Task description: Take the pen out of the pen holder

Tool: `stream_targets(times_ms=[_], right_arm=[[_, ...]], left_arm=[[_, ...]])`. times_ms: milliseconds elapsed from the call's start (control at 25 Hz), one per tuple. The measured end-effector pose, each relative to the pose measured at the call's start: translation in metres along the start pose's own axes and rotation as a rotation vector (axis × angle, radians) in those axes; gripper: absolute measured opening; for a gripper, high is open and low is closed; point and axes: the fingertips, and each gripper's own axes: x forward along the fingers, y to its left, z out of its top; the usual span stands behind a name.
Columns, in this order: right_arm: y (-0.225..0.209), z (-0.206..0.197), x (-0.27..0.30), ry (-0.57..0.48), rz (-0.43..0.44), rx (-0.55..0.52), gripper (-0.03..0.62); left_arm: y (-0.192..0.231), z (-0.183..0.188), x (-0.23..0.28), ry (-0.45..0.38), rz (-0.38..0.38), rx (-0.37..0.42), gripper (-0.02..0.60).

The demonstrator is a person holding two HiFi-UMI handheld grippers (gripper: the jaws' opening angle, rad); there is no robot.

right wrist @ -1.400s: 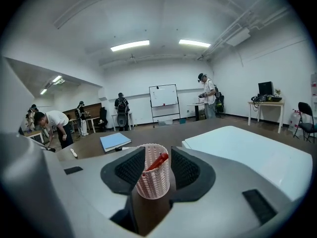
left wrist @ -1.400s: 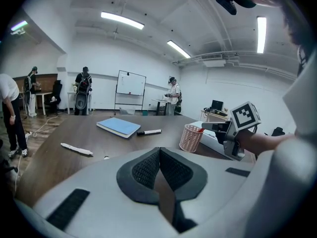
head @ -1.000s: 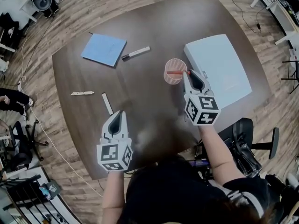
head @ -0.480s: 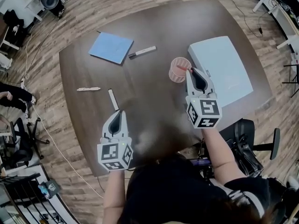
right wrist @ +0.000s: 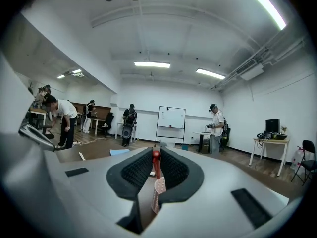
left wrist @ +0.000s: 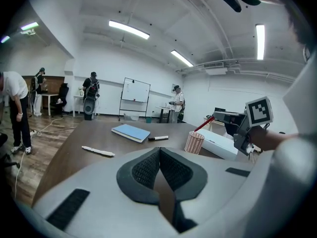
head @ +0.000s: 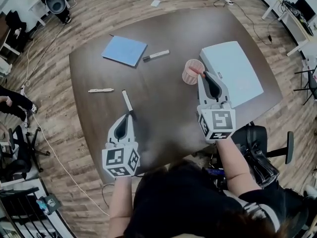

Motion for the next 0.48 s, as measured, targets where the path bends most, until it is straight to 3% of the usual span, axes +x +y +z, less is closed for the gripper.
stream_targets(times_ms=[480], right_arm=[[0.103,0.0,-0.015,0.01,0.199,0.007,0.063]], left_arm=[[0.049,-0.013,-0.066,-0.027,0.112,-0.063,0.028]])
